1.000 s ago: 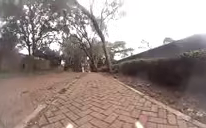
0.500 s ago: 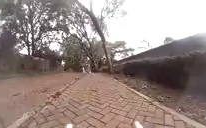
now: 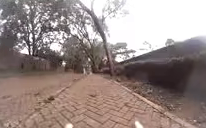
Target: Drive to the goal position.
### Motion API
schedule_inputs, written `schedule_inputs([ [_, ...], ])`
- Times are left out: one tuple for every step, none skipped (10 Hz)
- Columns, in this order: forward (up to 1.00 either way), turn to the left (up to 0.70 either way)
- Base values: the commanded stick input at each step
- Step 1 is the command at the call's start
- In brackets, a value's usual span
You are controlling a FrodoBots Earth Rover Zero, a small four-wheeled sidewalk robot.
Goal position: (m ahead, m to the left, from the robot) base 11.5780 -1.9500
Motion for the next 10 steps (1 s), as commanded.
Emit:
schedule_inputs([
  [0.7, 0.0],
  [0.7, 0.0],
  [0.7, 0.0],
  [0.7, 0.0],
  [0.7, 0.0],
  [0.7, 0.0],
  [0.7, 0.0],
  [0.7, 0.0],
  [0.7, 0.0],
  [0.7, 0.0],
])
